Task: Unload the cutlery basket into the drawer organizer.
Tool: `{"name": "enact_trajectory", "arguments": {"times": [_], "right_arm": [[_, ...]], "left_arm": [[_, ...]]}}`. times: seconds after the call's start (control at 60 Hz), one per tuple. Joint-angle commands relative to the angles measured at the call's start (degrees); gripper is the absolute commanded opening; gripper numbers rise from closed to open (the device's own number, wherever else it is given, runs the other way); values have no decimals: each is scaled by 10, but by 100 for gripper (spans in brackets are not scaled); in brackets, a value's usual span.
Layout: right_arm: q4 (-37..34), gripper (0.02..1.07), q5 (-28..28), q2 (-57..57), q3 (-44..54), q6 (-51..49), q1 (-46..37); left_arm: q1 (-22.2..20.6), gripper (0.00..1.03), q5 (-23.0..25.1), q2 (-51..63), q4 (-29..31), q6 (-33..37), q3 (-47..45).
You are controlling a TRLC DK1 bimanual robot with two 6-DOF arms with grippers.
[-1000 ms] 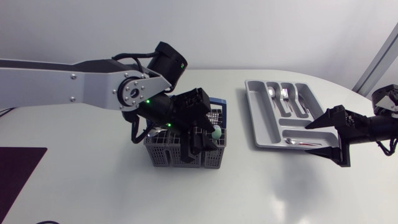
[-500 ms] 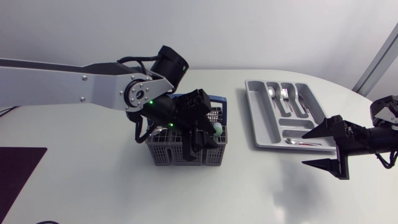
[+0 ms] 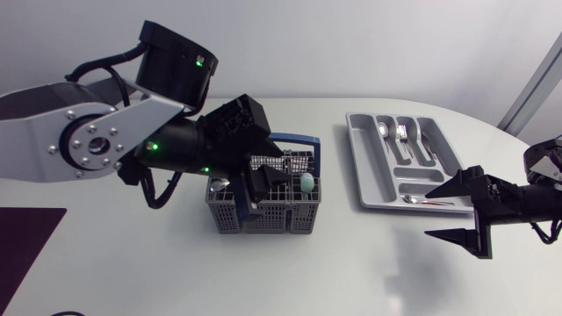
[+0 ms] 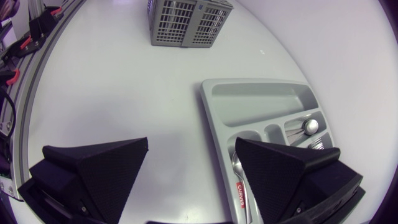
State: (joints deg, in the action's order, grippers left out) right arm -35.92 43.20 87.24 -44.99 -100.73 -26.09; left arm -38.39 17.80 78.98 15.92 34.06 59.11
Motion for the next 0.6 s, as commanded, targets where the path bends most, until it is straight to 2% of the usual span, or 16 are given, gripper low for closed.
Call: {"name": "enact_trajectory", "arguments": {"times": [0.0,0.1,0.3,0.333,0.583], "right_arm": [[0,103,13,-14,18,-2,10],[8,103,20,-34,28,32,33],[14,101,36,-92,30,173,112],[13,99,36,-101,26,206,133],[22,97,31,-109,-16,407,291]], "left_arm": [[-7,66,-5,4,-12,-17,-23],[-11,66,-5,21,-18,-17,-27],[-15,66,-5,26,-22,-14,-31],[-15,66,-5,25,-22,-13,-35],[-11,66,-5,4,-56,12,-95]]}}
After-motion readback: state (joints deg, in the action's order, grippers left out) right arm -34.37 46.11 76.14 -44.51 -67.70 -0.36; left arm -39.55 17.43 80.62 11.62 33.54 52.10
